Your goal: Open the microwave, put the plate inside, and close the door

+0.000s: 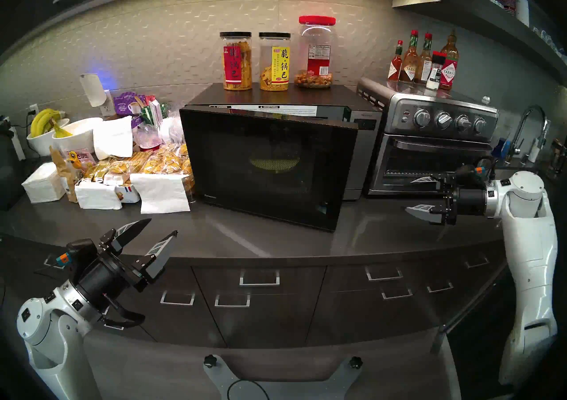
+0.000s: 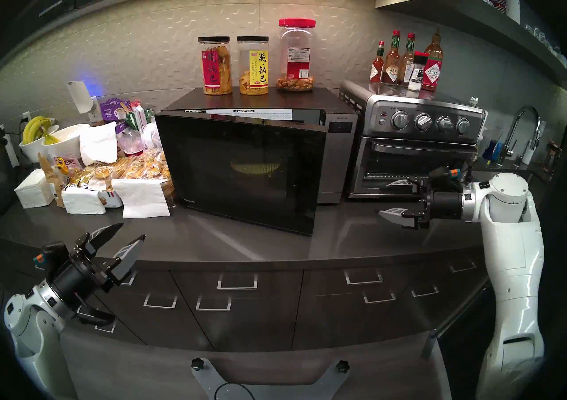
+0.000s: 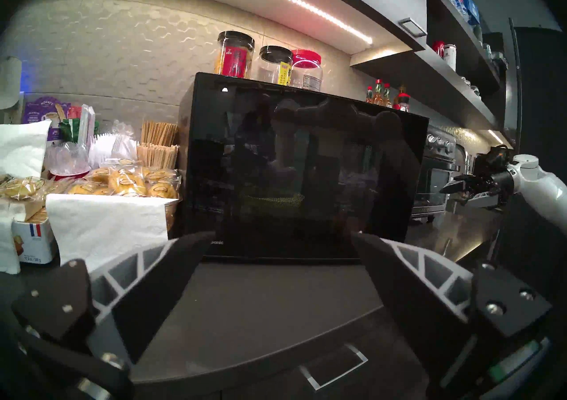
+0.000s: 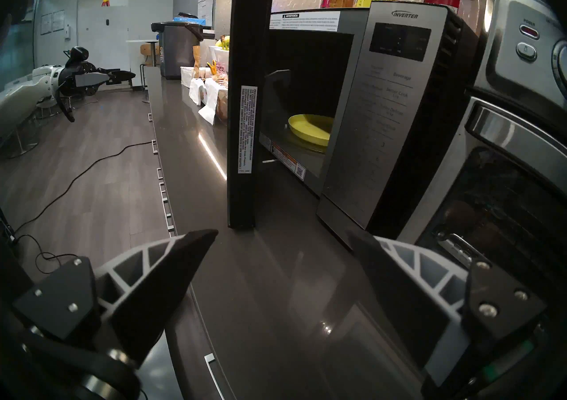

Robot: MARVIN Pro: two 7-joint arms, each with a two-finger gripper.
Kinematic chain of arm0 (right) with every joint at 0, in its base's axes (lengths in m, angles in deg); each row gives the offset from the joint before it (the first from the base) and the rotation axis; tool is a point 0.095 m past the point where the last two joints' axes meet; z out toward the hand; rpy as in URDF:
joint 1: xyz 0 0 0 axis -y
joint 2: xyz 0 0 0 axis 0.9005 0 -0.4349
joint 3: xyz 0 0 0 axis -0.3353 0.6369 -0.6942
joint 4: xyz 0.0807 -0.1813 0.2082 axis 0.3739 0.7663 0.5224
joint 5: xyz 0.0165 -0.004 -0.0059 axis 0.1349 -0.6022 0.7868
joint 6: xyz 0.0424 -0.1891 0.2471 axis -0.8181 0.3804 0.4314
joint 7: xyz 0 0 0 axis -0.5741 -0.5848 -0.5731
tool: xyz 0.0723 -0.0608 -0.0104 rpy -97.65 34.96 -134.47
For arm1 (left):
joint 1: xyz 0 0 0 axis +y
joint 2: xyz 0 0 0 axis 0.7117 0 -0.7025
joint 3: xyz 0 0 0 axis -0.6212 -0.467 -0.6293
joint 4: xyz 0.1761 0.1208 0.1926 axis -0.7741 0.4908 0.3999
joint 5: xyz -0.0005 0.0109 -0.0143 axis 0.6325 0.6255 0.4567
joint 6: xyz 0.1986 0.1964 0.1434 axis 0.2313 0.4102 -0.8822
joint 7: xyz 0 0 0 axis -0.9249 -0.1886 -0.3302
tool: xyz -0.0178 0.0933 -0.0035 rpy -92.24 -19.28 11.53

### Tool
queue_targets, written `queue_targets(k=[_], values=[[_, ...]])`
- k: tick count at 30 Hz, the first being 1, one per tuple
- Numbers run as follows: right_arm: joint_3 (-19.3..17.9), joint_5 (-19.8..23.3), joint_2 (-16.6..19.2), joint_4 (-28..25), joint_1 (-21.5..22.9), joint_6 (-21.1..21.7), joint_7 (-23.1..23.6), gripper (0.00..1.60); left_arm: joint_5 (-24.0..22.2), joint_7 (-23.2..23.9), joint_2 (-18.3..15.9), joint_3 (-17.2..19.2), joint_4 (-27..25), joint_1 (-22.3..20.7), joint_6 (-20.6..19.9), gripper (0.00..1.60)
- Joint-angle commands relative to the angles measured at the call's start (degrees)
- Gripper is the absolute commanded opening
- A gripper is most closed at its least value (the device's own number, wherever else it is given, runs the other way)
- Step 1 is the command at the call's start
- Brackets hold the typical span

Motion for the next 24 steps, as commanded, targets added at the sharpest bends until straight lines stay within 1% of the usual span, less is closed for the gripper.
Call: queue_targets(k=[1, 6, 21, 24], values=[[-0.1, 0.7, 0.3, -0.4, 0.7, 0.1, -0.1, 1.6, 2.3, -0.7, -0.9, -0.3, -1.6, 0.3, 0.6, 1.6], [-0.1, 0.7, 0.3, -0.4, 0.7, 0.1, -0.1, 1.6, 3.6, -1.0, -0.5, -0.5, -1.9, 0.1, 0.0, 1.6], [-0.1, 0.7, 0.3, -0.4, 0.7, 0.1, -0.1, 1.6, 3.8, -1.2, -0.5, -0.6, -2.0, 0.1, 0.0, 1.6], [-0.3, 0.9, 0.5, -1.7, 0.3, 0.4, -0.1, 1.6, 3.8, -1.2, -0.5, -0.6, -2.0, 0.1, 0.0, 1.6]])
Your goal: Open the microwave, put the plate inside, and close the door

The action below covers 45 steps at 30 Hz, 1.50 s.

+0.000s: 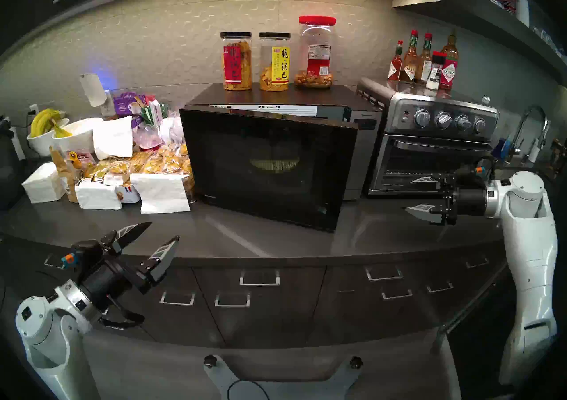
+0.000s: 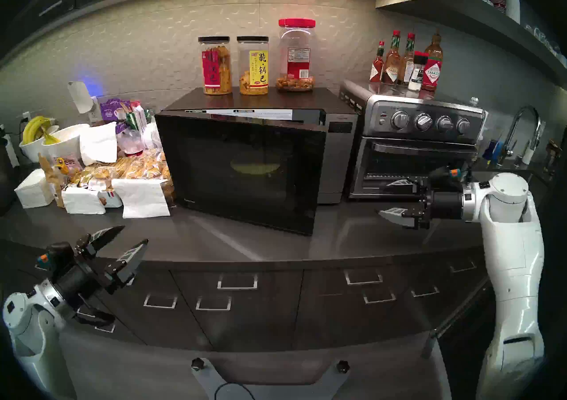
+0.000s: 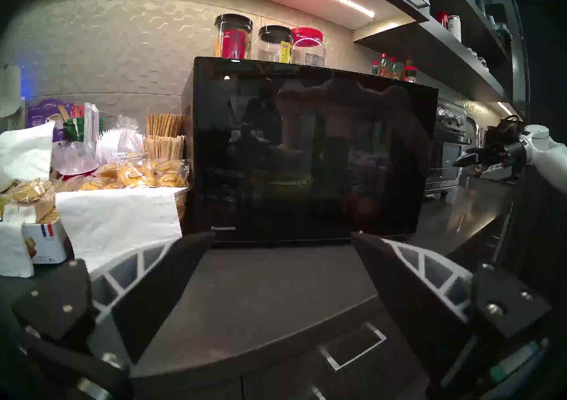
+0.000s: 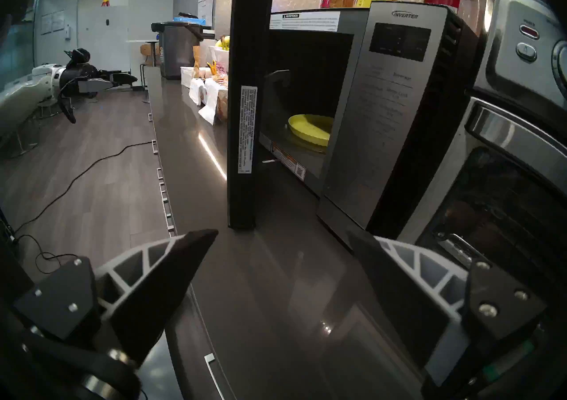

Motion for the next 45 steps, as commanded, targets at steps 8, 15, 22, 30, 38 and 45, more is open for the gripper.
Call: queue_targets(k=[8, 15, 22, 30, 38, 45], values=[[-1.1, 3.6, 2.2, -6.3, -2.1, 3.0, -0.1, 1.6, -0.6, 0.4, 0.1, 0.1, -1.1, -0.2, -0.1, 1.6], [-0.6, 8.3, 5.4, -8.8, -3.8, 4.9, -0.1, 1.6, -0.6, 0.5, 0.1, 0.1, -1.0, -0.3, -0.1, 1.6], [1.4, 11.1, 8.1, -10.4, -5.1, 5.3, -0.1, 1.39, -0.5, 0.5, 0.2, 0.1, -1.0, -0.3, -0.2, 1.6], [3.6, 12.4, 9.4, -12.3, -5.4, 5.4, -0.1, 0.36, -0.5, 0.6, 0.2, 0.2, -1.0, -0.3, -0.2, 1.6], [6.6, 13.4, 10.1, -14.1, -4.3, 6.1, -0.1, 0.0, -0.5, 0.6, 0.2, 0.2, -1.0, -0.3, -0.2, 1.6], [10.1, 14.2, 10.5, -15.6, -2.7, 6.9, -0.9, 0.0, -0.5, 0.6, 0.3, 0.2, -1.0, -0.4, -0.2, 1.6]])
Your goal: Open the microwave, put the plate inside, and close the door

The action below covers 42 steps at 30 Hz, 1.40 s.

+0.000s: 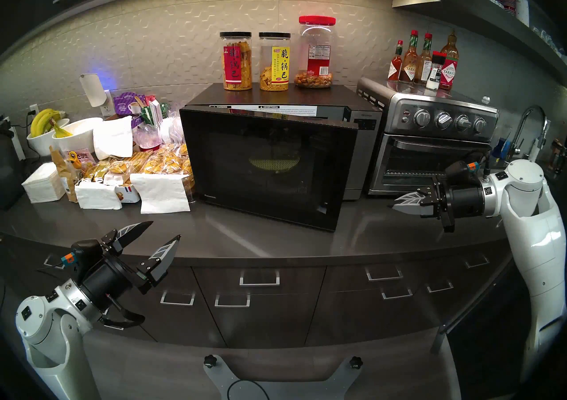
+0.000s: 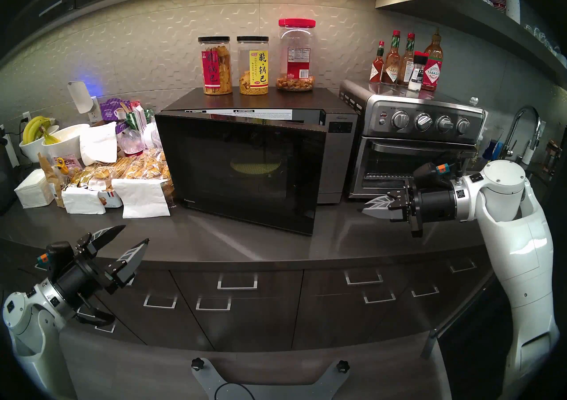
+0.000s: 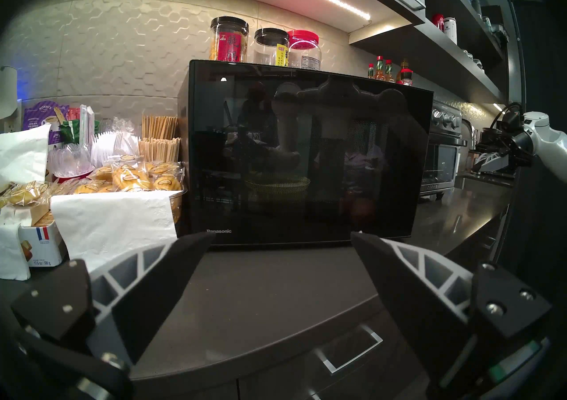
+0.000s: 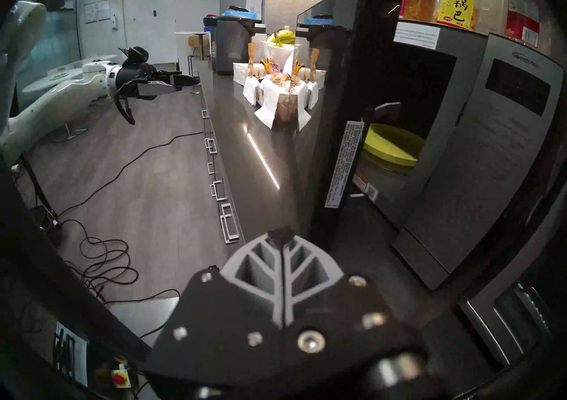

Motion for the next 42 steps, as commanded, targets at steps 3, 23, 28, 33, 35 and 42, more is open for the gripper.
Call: queue_targets(k=[3, 23, 28, 33, 35, 42], values=[[3.2, 1.7, 1.1, -2.9, 3.2, 0.7, 2.6, 0.0, -0.3, 0.0, 0.2, 0.2, -1.0, -0.1, -0.2, 1.6], [12.9, 1.2, -0.3, -5.2, 10.1, 3.7, -2.8, 0.0, -0.2, 0.1, 0.3, 0.2, -1.0, -0.2, -0.3, 1.6], [15.0, 0.9, -1.3, -5.0, 11.7, 4.6, -4.3, 0.0, -0.2, 0.1, 0.3, 0.2, -1.0, -0.2, -0.3, 1.6], [17.0, 0.5, -2.3, -4.6, 13.5, 5.5, -5.5, 0.0, -0.2, 0.1, 0.3, 0.2, -1.0, -0.3, -0.3, 1.6], [17.9, 0.1, -2.9, -4.5, 14.2, 5.9, -6.3, 0.0, -0.2, 0.1, 0.3, 0.3, -1.0, -0.3, -0.3, 1.6], [20.6, -1.4, -5.1, -3.3, 17.1, 7.9, -9.3, 0.0, -0.2, 0.2, 0.4, 0.3, -1.0, -0.3, -0.3, 1.6]])
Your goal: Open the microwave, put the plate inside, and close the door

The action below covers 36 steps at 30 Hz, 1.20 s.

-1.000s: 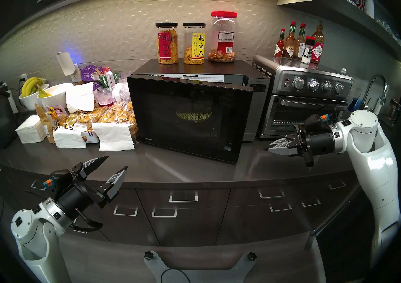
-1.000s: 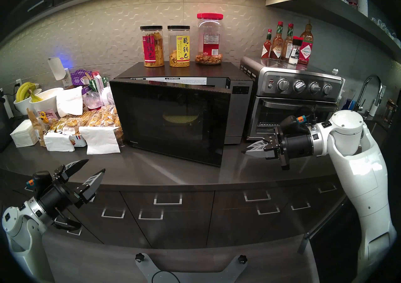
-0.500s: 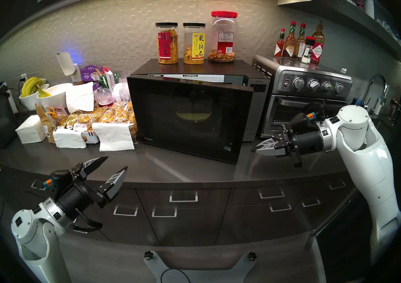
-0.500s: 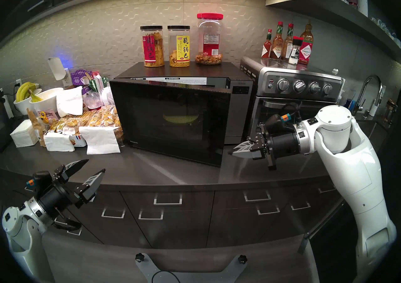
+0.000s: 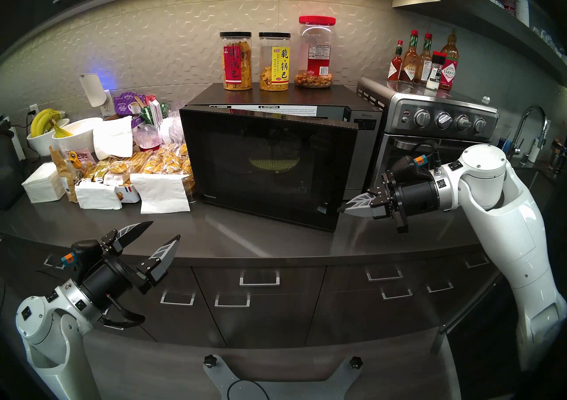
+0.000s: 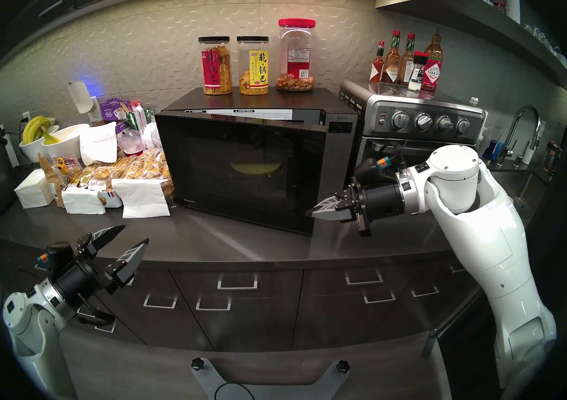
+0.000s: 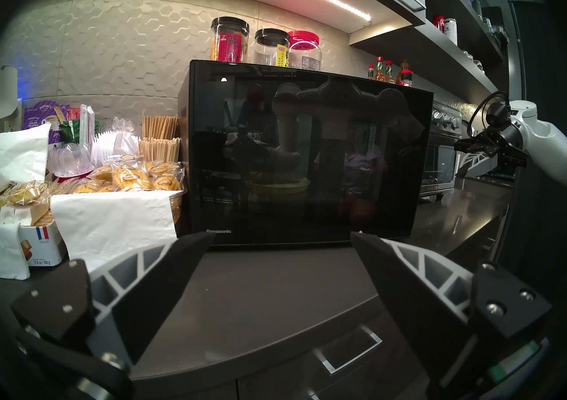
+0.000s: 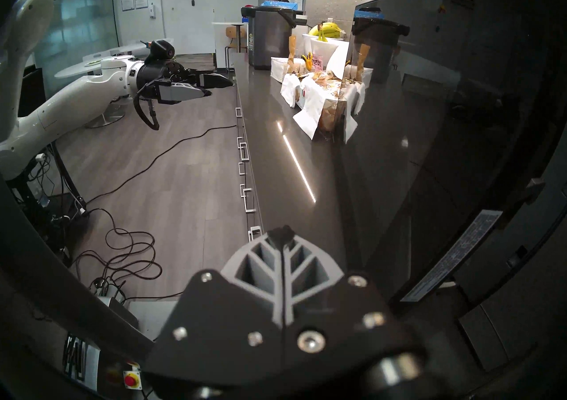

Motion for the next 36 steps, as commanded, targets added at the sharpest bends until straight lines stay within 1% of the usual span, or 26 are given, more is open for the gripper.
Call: queue_targets(k=[1, 10, 15, 20, 27, 36], values=[[1.8, -1.2, -2.7, 1.0, 4.8, 1.7, -2.3, 0.0, -0.2, -0.1, 0.1, 0.2, -1.0, -0.1, -0.1, 1.6], [3.1, -4.1, -5.2, 1.0, 6.2, 4.6, -6.5, 0.0, -0.2, 0.0, 0.1, 0.2, -1.0, -0.2, -0.1, 1.6], [3.2, -5.6, -6.1, 0.6, 6.4, 5.3, -8.9, 0.0, -0.2, 0.0, 0.1, 0.2, -1.0, -0.2, -0.2, 1.6], [2.9, -7.8, -6.8, -1.4, 5.4, 5.9, -12.7, 0.0, -0.2, 0.0, 0.2, 0.2, -1.0, -0.2, -0.2, 1.6], [2.8, -10.1, -7.6, -3.4, 3.9, 6.6, -16.7, 0.0, -0.1, 0.0, 0.2, 0.2, -1.0, -0.2, -0.2, 1.6], [3.2, -13.7, -8.0, -5.4, 2.1, 5.2, -20.8, 0.0, -0.1, 0.1, 0.2, 0.2, -1.0, -0.2, -0.2, 1.6]])
